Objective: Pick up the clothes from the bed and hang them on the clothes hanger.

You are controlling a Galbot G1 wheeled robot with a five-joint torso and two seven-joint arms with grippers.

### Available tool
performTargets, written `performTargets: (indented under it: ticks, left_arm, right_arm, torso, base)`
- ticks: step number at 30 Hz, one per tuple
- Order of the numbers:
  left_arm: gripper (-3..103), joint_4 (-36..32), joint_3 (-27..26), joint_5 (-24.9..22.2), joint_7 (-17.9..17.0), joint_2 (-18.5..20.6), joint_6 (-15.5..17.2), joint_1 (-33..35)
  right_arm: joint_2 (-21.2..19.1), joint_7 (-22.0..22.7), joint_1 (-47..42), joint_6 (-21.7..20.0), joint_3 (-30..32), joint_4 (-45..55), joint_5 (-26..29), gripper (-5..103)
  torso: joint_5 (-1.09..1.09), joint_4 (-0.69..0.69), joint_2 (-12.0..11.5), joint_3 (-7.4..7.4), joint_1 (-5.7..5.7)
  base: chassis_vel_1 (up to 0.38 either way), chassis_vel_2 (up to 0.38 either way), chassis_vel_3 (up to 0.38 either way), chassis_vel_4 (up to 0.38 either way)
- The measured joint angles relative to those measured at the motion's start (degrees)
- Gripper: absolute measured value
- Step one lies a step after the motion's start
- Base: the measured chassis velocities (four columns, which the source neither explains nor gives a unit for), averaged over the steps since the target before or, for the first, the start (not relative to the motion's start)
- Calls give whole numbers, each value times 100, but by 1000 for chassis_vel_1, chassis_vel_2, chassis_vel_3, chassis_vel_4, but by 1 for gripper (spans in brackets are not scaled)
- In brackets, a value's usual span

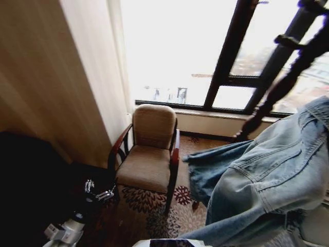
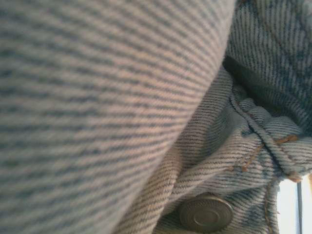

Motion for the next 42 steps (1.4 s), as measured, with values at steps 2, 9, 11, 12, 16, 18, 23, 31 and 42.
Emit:
performTargets:
  ticks: [2, 9, 11, 12, 16, 18, 23, 31, 42]
  left_arm:
    - [100, -6, 9, -55, -1, 0, 0, 4]
    - [100, -35, 81, -197, 102, -29, -85, -50]
    - [100, -35, 100, -193, 109, -23, -85, -82]
    - [100, -35, 100, -193, 109, -23, -85, -82]
    - [100, -28, 134, -174, 108, 17, -86, -147]
    - [100, -21, 135, -161, 105, 22, -83, -168]
    - [100, 15, 118, -65, 108, 16, -58, -186]
    - [100, 89, 105, -85, 150, 16, -53, -168]
    - [100, 103, 181, -205, 262, -19, -119, -240]
  right_arm:
    - [26, -2, -9, 0, -18, 0, -12, 20]
    - [105, -11, -53, -1, -97, -1, -80, 20]
    - [144, -12, -72, 1, -97, 0, -82, 20]
    - [144, -12, -72, 1, -97, 0, -82, 20]
    - [362, -16, -123, 22, -173, 0, -143, 20]
    - [387, -18, -124, 26, -194, -1, -157, 20]
    - [424, -21, -102, 29, -260, 0, -183, 20]
    - [448, -28, -102, 30, -275, 0, -204, 20]
    - [364, -56, -138, 21, -178, 1, -203, 20]
  torso:
    - [0, 0, 0, 0, 0]
    - [1, -3, 0, 0, 0]
    - [0, -1, 0, 0, 0]
    - [0, -1, 0, 0, 0]
    - [0, 0, 0, 0, 0]
    - [0, -1, 0, 0, 0]
    - [0, 1, 0, 0, 0]
    - [0, 1, 0, 0, 0]
    - [1, 1, 0, 0, 0]
  base:
    - [-132, -131, -124, -126]
    - [-109, -98, -109, -104]
    - [-8, -24, -21, -31]
    - [0, 0, 0, 0]
    - [0, 0, 0, 0]
    - [0, 0, 0, 0]
    - [0, 0, 0, 0]
    - [0, 0, 0, 0]
    - [-12, -9, -14, -15]
